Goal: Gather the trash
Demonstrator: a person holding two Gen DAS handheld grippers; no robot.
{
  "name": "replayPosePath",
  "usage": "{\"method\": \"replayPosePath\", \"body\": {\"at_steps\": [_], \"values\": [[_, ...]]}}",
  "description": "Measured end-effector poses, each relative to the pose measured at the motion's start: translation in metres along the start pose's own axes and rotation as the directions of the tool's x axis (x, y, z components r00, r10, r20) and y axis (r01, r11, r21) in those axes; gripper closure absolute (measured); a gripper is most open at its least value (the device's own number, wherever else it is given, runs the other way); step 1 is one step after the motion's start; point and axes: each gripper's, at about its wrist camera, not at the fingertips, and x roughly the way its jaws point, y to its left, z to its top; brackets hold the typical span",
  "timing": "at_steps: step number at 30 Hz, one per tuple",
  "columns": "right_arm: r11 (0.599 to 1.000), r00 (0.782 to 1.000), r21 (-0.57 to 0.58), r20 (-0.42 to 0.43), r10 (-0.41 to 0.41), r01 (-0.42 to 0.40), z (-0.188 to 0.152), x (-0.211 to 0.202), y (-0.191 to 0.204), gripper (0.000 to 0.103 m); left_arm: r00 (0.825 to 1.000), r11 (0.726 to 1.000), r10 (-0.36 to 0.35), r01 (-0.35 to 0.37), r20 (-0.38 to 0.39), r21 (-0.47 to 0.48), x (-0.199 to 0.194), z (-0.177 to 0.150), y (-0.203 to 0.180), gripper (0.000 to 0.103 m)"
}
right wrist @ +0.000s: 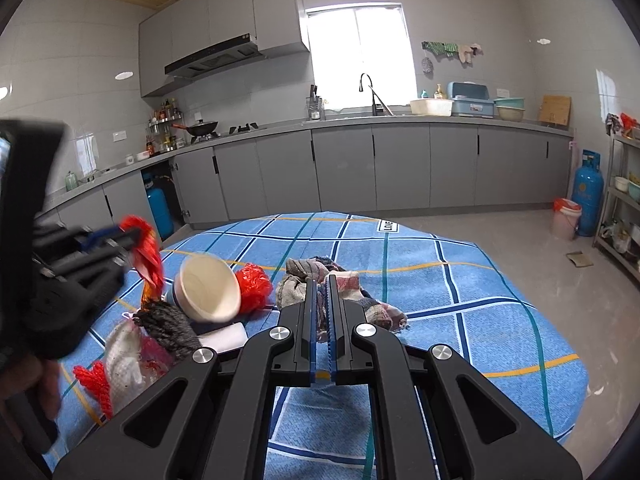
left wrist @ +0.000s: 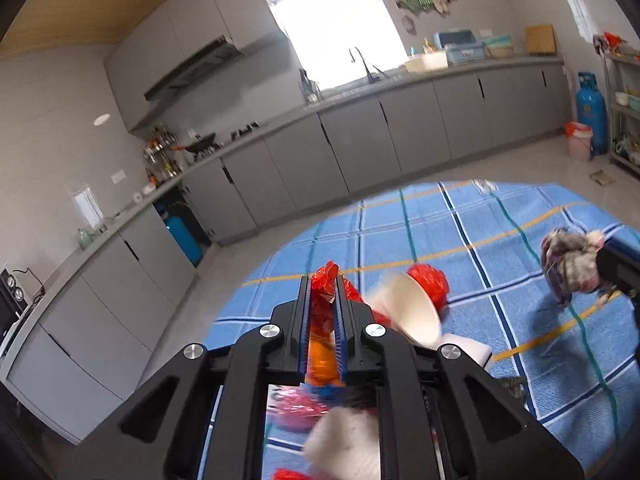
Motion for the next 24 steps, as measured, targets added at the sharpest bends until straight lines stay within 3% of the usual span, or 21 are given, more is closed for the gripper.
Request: {"method": "replayPosePath", "body": {"at_steps": [11,24], "values": [[0.998,0.999,-0.049,0.033,0.037,-0.035,0.005,-0.019,0.027,0.098,0.993,0.994,0.077,-0.069,0.093,-0.085,-0.056,-0.004,0.066,0.094],[0.982,0.989,-0.140,0.061,0.132,-0.123,0.018,-0.029,0.083,0.098,0.978,0.972,0.191,-0.175,0.086,-0.159,-0.079,-0.030,0.128,0.094]]}}
